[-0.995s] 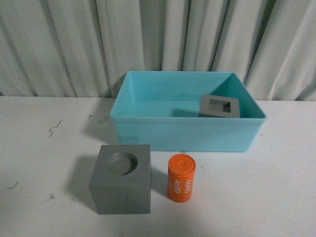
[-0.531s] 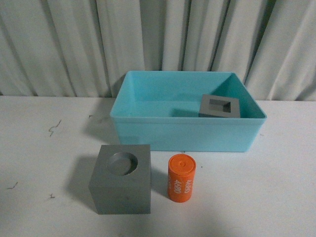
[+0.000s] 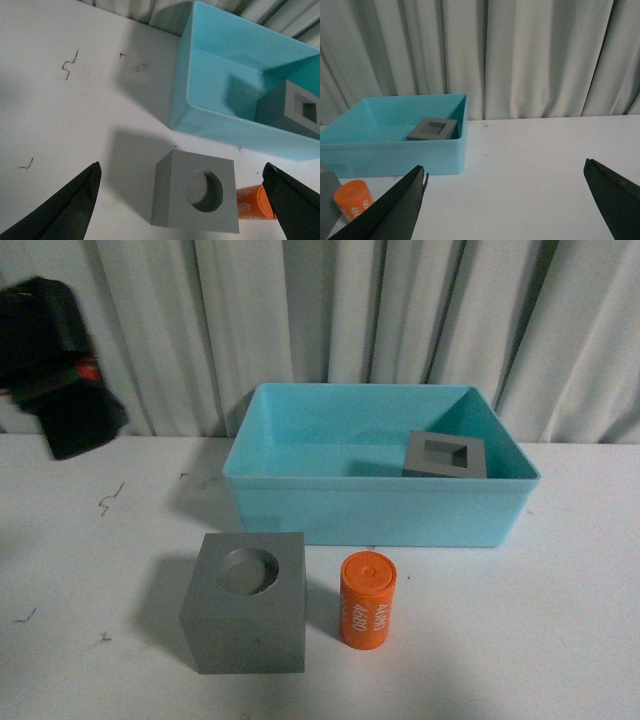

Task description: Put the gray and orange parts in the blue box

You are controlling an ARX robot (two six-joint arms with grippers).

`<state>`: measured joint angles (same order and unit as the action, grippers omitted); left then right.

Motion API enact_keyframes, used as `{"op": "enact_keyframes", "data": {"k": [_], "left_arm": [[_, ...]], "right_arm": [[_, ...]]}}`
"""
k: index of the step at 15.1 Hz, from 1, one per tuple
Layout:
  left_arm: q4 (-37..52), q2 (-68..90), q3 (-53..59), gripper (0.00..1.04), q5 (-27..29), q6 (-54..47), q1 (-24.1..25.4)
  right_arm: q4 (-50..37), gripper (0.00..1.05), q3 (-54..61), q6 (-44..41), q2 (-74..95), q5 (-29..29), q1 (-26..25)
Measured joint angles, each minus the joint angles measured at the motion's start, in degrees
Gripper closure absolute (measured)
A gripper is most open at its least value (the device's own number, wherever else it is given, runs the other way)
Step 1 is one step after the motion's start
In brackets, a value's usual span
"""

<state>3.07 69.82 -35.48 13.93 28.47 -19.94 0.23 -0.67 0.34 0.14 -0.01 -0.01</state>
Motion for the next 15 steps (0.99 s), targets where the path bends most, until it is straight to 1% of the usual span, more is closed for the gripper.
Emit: {"op": "enact_keyframes", "data": {"k": [2,5,9,15], "left_arm": [[2.3,9.5,-4.5,0.07,-0.3,-0.2,-1.2],[4.7,18.7,-5.8,0.07,-0.4,-0.5,-3.4],[6.6,24.0,-6.0,0.07,-0.6,-0.4,-5.7],[8.0,27.8,-6.4,0.07,-1.0,-0.5,-5.8]], "right_arm": [[0.0,0.06,0.0,0.0,0.0,0.0,0.0],[0.0,0.06,0.0,0.0,0.0,0.0,0.0],[0.0,0.06,0.0,0.0,0.0,0.0,0.0],[0.0,0.06,0.0,0.0,0.0,0.0,0.0]]}}
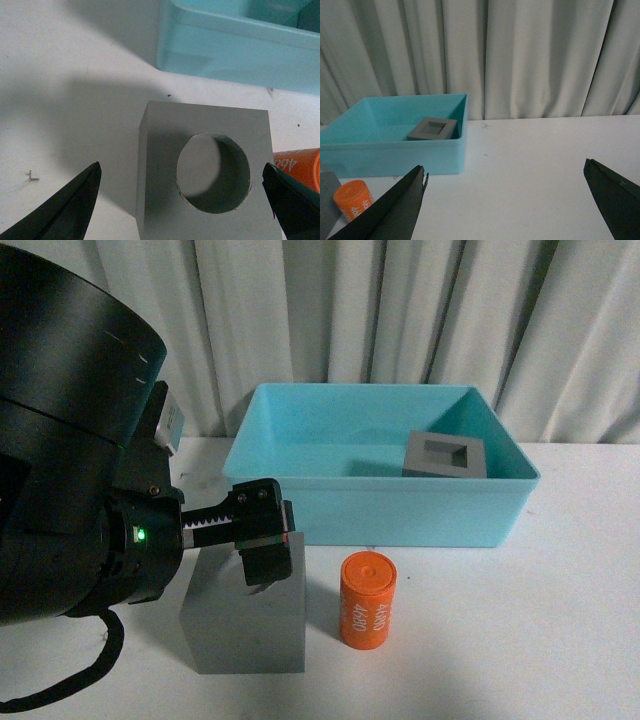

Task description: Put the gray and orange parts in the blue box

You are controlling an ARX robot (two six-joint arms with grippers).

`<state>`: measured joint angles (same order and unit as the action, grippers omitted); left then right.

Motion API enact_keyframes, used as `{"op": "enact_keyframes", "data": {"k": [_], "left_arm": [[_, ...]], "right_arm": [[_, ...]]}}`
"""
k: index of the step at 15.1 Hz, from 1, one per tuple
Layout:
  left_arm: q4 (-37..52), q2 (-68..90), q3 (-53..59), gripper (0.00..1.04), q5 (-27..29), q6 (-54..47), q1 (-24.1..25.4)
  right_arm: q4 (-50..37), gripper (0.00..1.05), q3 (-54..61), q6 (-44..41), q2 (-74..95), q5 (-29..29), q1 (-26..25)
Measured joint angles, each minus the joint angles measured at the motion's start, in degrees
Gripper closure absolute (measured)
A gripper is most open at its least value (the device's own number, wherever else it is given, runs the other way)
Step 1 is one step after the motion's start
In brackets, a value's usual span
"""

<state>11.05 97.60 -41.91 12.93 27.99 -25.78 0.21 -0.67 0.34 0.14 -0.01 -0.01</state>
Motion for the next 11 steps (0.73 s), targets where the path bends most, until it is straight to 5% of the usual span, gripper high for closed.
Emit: {"op": "enact_keyframes", "data": {"k": [7,9,11], "left_arm": [[2.8,6.8,-1.5,0.12,-2.5,-6.2,2.3],[2.8,7.2,-1.4,0.31,-2.9,-6.4,2.2],[3.6,7.2,-1.0,0.64,-3.7,-5.7,1.3]], "right_arm": [[0.0,0.06,0.0,0.0,0.0,0.0,0.0],[0.0,0.06,0.0,0.0,0.0,0.0,0.0],[0.0,0.06,0.0,0.0,0.0,0.0,0.0]]}}
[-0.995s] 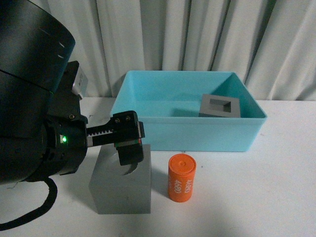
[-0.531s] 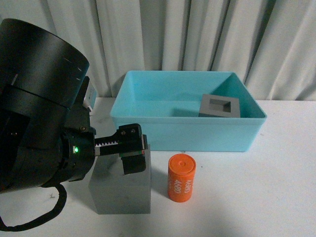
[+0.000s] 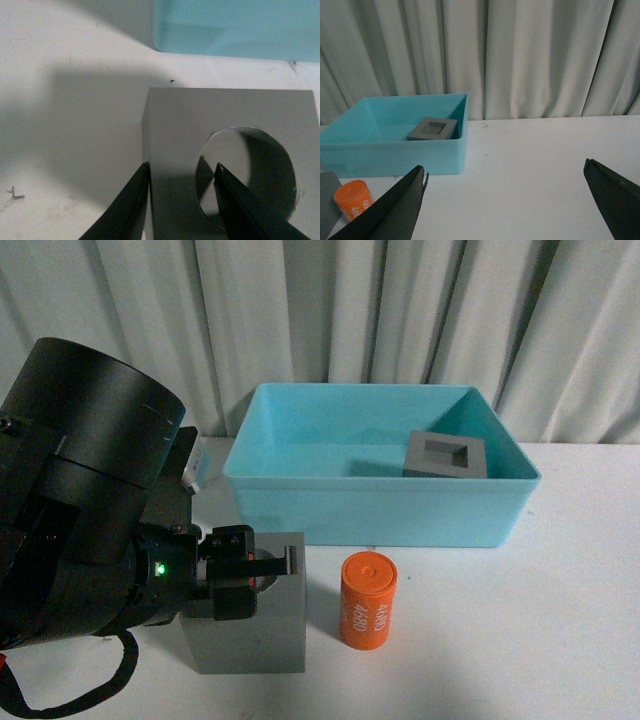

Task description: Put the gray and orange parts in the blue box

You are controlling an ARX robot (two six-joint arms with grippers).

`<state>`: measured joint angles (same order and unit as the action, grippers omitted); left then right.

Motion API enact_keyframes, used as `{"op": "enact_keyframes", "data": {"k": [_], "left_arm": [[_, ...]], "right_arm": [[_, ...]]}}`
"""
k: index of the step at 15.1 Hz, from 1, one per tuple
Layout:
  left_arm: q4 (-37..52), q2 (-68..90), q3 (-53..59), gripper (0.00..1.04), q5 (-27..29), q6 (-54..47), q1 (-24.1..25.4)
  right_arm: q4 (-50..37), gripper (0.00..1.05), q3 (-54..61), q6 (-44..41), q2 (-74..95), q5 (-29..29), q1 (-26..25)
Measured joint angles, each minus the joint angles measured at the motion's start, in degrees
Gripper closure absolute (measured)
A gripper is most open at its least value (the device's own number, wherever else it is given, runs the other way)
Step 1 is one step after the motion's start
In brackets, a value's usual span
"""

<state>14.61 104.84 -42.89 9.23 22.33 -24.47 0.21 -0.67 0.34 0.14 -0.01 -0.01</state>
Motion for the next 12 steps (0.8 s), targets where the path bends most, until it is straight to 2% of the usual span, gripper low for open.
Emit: {"op": "enact_keyframes", "data": {"k": [1,2,5,9,11,12], "left_arm": [[0.0,-0.3,0.0,0.76,-0.1,0.2,-0.3],[-1.0,-1.1,0.2,0.82,0.3,0.2,-0.7],[-5.8,-6.7,1.2,0.84,0.6,1.8,-0.8],[-11.3,-26.2,-2.9,0.84,3.3,2.8,5.4],[-10.3,-26.2,-8.1,0.84,3.9,1.3,7.2],[-9.4,-22.1,-11.0,0.84,3.8,-0.1,6.4]], "right_arm": [[0.0,0.06,0.0,0.0,0.0,0.0,0.0],[0.0,0.06,0.0,0.0,0.0,0.0,0.0],[0.0,0.06,0.0,0.0,0.0,0.0,0.0],[0.0,0.06,0.0,0.0,0.0,0.0,0.0],[0.0,0.06,0.0,0.0,0.0,0.0,0.0],[0.0,0.06,0.0,0.0,0.0,0.0,0.0]]}}
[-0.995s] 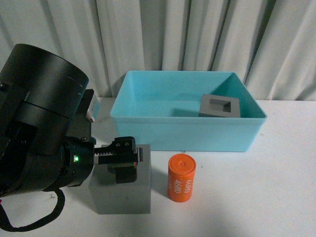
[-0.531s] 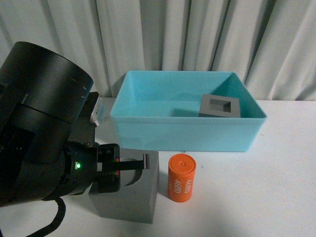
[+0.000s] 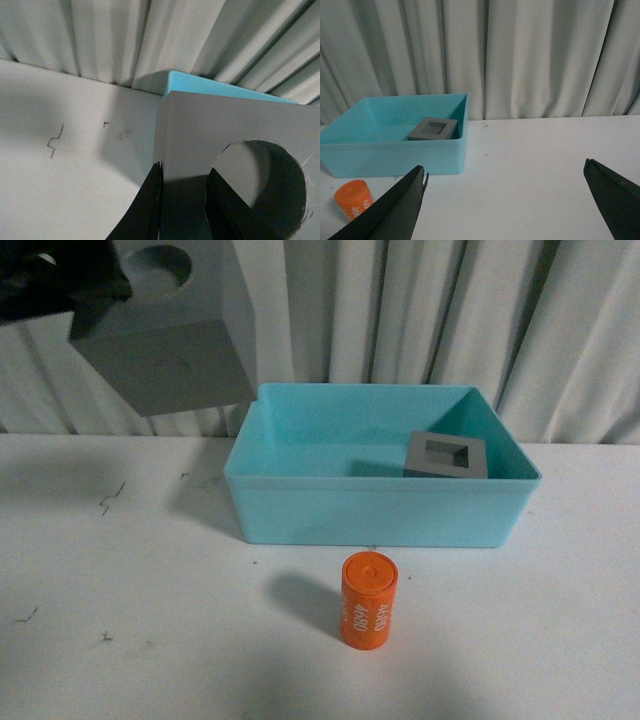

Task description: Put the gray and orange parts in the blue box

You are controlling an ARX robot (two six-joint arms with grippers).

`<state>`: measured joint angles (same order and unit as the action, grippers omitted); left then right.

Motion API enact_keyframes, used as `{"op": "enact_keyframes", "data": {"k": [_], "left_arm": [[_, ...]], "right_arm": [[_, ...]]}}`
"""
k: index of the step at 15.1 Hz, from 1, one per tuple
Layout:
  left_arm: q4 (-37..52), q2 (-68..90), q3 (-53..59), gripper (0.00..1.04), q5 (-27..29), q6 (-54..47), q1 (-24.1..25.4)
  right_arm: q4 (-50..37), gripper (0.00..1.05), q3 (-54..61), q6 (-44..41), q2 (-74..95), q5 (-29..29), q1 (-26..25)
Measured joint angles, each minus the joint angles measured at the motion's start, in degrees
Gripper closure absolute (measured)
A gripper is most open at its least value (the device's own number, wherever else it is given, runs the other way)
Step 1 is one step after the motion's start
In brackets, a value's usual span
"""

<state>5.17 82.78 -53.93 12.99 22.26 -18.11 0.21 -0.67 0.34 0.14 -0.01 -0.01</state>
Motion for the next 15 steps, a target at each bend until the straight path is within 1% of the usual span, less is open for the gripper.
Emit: {"op": "enact_keyframes", "data": {"k": [4,7,12,15], "left_arm": [[1.4,13.3,-8.3,0.84,-0.9,-2.2,-3.3],[1.6,21.9,-13.2,0.84,-1.4,-3.3,-4.5],[2.0,28.2,-16.6,0.85,-1.4,-4.3,-2.7],[1.9,28.5,-17.2,0.85,-1.7,-4.4,-1.5]], "right_arm": [[0.0,0.06,0.0,0.0,0.0,0.0,0.0],[0.0,0.06,0.0,0.0,0.0,0.0,0.0],[0.0,0.06,0.0,0.0,0.0,0.0,0.0],[0.0,0.06,0.0,0.0,0.0,0.0,0.0]]}}
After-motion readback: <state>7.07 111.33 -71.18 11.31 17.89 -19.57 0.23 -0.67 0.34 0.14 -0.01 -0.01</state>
